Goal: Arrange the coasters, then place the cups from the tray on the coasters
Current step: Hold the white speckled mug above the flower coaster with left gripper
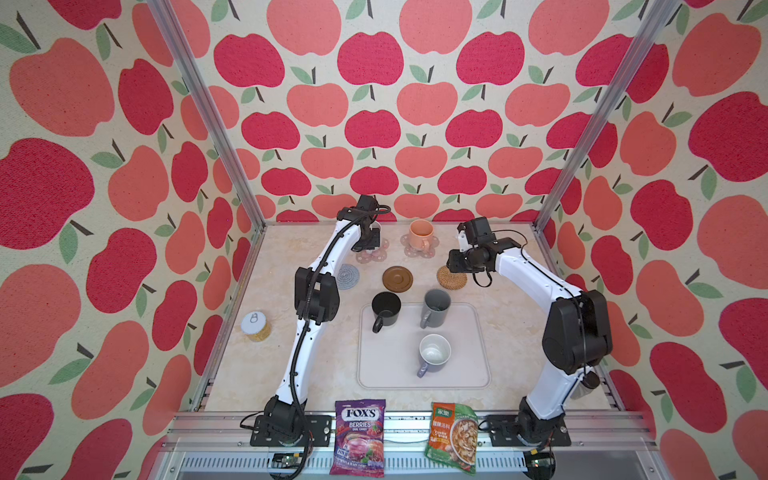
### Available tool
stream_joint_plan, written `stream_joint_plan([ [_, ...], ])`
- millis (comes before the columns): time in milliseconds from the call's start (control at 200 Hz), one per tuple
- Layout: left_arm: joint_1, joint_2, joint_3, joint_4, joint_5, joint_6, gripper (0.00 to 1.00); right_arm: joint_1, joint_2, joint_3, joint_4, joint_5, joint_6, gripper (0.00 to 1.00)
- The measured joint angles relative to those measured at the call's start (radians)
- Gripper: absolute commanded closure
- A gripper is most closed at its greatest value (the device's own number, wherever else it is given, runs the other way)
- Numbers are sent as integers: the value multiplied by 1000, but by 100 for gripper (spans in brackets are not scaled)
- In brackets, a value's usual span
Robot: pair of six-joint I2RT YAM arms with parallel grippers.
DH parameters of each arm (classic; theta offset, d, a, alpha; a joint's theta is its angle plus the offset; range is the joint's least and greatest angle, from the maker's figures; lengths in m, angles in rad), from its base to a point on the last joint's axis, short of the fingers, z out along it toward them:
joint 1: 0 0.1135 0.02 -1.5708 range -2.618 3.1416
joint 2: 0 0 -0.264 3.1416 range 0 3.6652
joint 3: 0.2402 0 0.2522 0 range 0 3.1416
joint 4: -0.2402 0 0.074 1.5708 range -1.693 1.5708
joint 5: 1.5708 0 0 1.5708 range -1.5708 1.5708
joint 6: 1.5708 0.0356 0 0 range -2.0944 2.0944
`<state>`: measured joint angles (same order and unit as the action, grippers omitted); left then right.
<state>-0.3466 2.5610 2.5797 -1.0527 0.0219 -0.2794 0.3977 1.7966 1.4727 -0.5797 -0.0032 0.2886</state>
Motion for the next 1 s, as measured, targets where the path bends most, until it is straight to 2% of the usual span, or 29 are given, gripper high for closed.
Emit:
stream_joint_plan([
  [525, -1, 22, 0, -11, -11, -1, 100, 0, 14, 20, -17, -18, 0, 54],
  [685, -1, 22, 0, -11, -11, -15, 84, 0, 16, 22, -18, -18, 0, 54],
  [1001, -1, 22, 6, -5, -18, -20, 71, 0, 16, 22, -21, -18, 1, 54],
])
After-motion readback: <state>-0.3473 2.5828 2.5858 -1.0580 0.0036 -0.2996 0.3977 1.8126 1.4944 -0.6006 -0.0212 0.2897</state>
